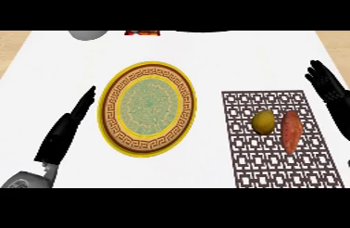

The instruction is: Pick the sweet potato from the placemat and place it in the plate

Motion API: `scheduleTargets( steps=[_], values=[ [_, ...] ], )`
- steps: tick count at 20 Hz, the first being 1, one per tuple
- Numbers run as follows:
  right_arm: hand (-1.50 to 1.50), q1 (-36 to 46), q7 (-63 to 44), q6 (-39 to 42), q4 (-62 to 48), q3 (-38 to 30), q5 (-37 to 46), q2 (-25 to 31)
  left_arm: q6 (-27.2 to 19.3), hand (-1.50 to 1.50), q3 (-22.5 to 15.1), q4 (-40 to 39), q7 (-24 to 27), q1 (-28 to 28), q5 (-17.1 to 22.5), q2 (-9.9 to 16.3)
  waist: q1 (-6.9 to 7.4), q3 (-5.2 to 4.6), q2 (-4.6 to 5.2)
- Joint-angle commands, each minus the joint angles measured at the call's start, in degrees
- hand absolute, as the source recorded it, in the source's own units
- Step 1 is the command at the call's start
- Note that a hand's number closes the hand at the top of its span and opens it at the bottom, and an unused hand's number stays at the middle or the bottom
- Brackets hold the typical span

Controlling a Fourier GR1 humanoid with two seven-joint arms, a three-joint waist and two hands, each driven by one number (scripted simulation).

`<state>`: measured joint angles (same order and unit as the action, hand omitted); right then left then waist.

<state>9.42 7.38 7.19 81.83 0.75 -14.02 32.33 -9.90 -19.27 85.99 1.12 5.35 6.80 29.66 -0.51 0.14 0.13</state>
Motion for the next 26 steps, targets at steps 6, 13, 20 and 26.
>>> scheduleTargets(
  steps=[6, 13, 20, 26],
  values=[
    [1.50, 8.91, -15.31, -23.24, -8.87, -6.37, -4.56, -15.84, -2.53, 0.00, 6.87, -3.34, 3.75, 1.26, 4.46, -4.71, 2.93, -0.27, 0.47],
    [-1.50, 5.14, -2.92, -52.10, -9.79, -2.51, 19.69, -21.53, 0.87, 0.00, 7.90, -5.84, 5.74, -1.72, 7.93, -5.83, 1.86, -0.20, 0.19],
    [-1.50, -6.27, -12.71, -62.09, 1.44, 6.61, 34.29, -23.79, 2.55, 0.00, 9.36, -10.75, 9.86, -3.36, 6.37, -7.31, -0.20, -0.28, -0.30],
    [-1.50, -9.26, -35.69, -54.34, 5.63, 6.34, 49.00, -16.03, 3.29, 0.00, 10.39, -9.04, 8.70, -3.35, 6.65, -6.82, -0.07, -0.42, -0.38]
  ],
)
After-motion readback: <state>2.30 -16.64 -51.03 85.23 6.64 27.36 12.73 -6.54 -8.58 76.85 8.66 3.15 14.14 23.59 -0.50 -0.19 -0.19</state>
